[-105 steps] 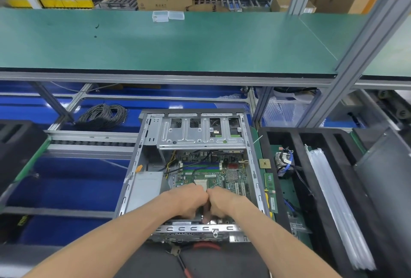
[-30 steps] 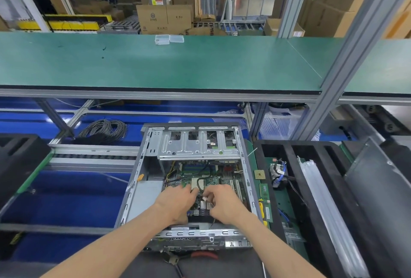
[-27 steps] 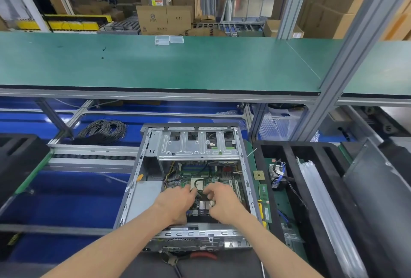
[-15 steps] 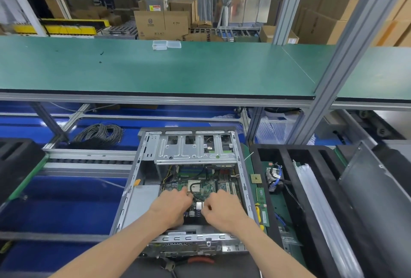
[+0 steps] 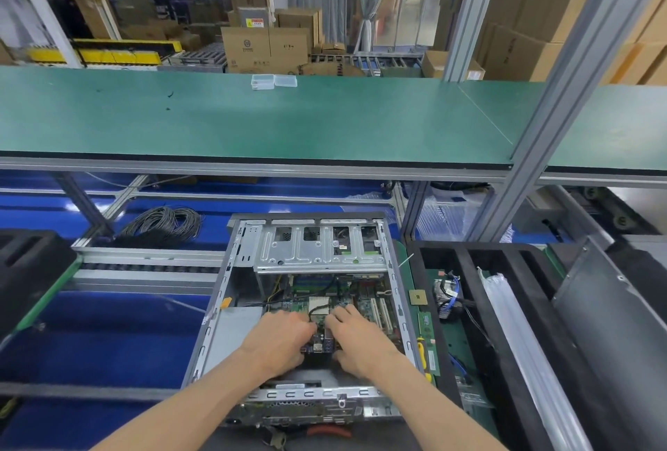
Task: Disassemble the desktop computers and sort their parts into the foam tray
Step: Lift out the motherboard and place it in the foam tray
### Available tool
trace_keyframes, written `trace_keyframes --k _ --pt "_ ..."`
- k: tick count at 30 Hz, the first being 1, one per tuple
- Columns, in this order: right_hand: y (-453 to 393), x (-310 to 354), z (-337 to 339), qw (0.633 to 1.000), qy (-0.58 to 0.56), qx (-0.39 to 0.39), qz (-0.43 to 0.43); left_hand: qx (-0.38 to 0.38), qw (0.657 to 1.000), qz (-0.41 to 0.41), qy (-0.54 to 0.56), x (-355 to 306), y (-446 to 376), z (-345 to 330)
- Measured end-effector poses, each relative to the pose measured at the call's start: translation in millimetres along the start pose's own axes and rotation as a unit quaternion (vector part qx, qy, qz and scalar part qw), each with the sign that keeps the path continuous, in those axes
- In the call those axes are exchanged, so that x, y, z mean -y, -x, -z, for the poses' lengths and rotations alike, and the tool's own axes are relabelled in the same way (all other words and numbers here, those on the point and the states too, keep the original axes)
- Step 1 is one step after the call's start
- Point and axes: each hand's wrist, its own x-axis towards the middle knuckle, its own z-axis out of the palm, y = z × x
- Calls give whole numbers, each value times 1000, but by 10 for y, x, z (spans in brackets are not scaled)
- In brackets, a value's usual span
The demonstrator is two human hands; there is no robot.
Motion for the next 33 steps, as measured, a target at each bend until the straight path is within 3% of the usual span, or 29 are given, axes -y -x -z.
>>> trace_keyframes --k 5,11,15,19,23,25,30,33 --pt "-11 4 -18 1000 -12 -2 -4 28 995 8 97 87 -42 24" --pt "-2 2 -18 1000 -10 0 -12 -55 971 52 227 54 37 73" --pt "-3 6 -7 1000 -20 -10 -13 7 965 18 262 107 132 130" --pt "-7 4 -3 998 -45 -28 -17 63 968 -80 227 90 181 130" --pt "-7 -2 8 997 -61 -51 -18 105 968 -92 210 81 166 138" --pt "-3 -7 18 995 -75 -61 -24 80 978 -91 172 82 162 166" --pt "17 -3 52 991 -91 -95 -27 -107 986 -57 115 71 167 145" --pt "25 46 96 990 -98 -102 -23 -80 996 17 45 53 64 95"
